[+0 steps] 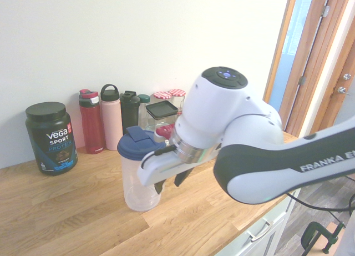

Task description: Pour me some water

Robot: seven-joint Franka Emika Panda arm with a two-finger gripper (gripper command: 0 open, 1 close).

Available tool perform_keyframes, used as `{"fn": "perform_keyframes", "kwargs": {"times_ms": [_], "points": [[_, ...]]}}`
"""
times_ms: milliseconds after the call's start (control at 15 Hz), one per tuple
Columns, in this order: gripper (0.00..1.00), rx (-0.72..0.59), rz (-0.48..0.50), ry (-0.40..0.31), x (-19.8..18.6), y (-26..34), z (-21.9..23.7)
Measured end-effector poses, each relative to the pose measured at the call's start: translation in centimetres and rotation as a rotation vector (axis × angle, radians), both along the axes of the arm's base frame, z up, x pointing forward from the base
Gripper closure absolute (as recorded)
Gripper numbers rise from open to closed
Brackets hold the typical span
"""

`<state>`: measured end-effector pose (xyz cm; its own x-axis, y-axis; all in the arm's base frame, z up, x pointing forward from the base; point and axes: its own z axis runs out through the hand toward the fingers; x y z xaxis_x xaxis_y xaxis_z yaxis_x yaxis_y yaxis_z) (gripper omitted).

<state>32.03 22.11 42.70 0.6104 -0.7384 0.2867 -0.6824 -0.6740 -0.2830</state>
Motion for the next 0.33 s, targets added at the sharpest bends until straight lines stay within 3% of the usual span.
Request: {"fn": "perform_keyframes", "kwargs": {"times_ms": [200,333], "points": [[0.00,-0.038,0.058,0.100,-1.9,-4.7,2.3],[0.00,-0.028,0.033,0.151,-1.6,-9.8,4.1]]}}
